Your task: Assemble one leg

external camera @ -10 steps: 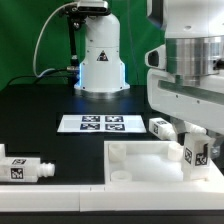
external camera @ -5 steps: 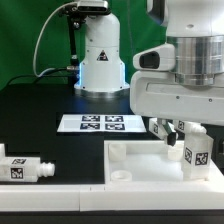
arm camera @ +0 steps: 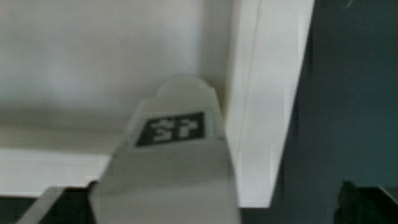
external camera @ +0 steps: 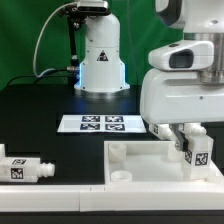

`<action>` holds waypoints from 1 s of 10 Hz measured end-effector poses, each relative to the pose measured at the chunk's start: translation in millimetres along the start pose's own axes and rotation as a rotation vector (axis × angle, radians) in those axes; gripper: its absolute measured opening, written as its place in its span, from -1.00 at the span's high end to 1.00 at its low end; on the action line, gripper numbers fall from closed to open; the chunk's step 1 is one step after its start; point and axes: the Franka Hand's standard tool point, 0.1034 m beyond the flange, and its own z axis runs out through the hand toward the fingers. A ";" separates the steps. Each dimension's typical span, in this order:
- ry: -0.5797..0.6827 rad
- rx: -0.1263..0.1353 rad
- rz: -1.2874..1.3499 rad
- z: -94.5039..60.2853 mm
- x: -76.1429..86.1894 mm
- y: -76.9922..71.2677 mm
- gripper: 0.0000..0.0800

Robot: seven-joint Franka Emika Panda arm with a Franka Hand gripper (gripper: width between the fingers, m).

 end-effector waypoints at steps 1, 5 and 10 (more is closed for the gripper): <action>0.003 0.000 0.019 0.2 0.4 0.2 -0.62; 0.007 -0.008 0.289 -0.6 2.0 9.6 0.25; 0.014 -0.009 0.785 1.5 -0.9 21.6 0.25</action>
Offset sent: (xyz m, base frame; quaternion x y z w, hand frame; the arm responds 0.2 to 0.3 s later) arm 0.0000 0.0000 0.0000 0.0000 0.0000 0.1938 0.9810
